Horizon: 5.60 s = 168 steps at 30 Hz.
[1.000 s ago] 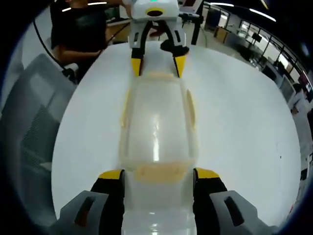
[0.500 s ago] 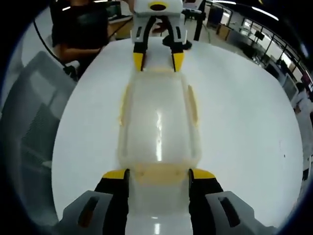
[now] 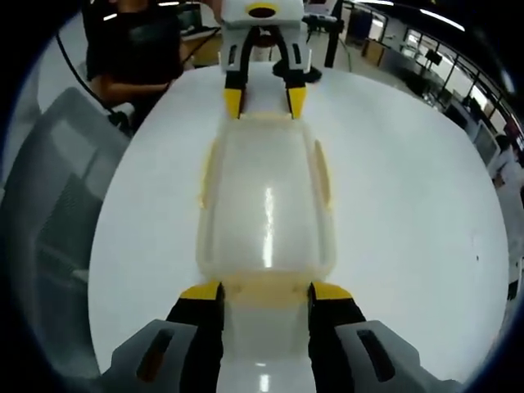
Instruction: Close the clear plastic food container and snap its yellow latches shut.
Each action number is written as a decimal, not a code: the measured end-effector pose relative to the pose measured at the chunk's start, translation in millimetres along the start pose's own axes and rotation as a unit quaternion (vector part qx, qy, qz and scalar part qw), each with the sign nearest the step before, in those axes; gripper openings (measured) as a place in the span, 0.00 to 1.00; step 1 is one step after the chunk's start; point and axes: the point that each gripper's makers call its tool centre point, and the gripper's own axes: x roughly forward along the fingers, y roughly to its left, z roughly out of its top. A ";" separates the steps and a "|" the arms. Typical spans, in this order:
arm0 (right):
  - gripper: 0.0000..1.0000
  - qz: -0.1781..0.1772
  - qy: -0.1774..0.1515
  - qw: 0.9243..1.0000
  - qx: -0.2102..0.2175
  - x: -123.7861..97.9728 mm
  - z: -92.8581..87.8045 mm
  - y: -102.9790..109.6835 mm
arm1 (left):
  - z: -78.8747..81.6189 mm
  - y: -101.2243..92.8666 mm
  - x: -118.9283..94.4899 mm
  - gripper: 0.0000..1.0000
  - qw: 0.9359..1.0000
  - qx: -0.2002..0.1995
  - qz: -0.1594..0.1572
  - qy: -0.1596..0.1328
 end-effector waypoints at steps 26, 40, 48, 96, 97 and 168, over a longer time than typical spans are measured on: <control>0.38 -0.004 -0.004 1.000 0.008 -12.5 4.9 -6.6 | 6.2 2.5 -14.3 0.39 0.998 -0.019 0.036 0.042; 0.39 -0.018 -0.026 0.999 -0.017 -34.6 16.3 -9.7 | 18.4 4.5 -34.4 0.39 0.998 -0.019 0.055 0.040; 0.39 -0.025 -0.026 0.999 -0.025 -46.6 15.9 -12.6 | 28.5 7.3 -40.6 0.39 0.997 -0.016 0.063 0.037; 0.39 -0.021 -0.022 0.999 -0.026 -98.6 -34.8 5.0 | 100.8 -9.7 -29.1 0.39 0.998 -0.015 0.065 0.013; 0.39 -0.022 -0.021 0.999 -0.026 -99.3 -36.1 5.4 | 102.4 -10.2 -28.7 0.39 0.998 -0.015 0.065 0.014; 0.38 -0.025 -0.026 0.999 -0.016 -165.0 -140.6 7.4 | 214.2 -7.3 21.3 0.39 0.997 -0.012 0.069 -0.010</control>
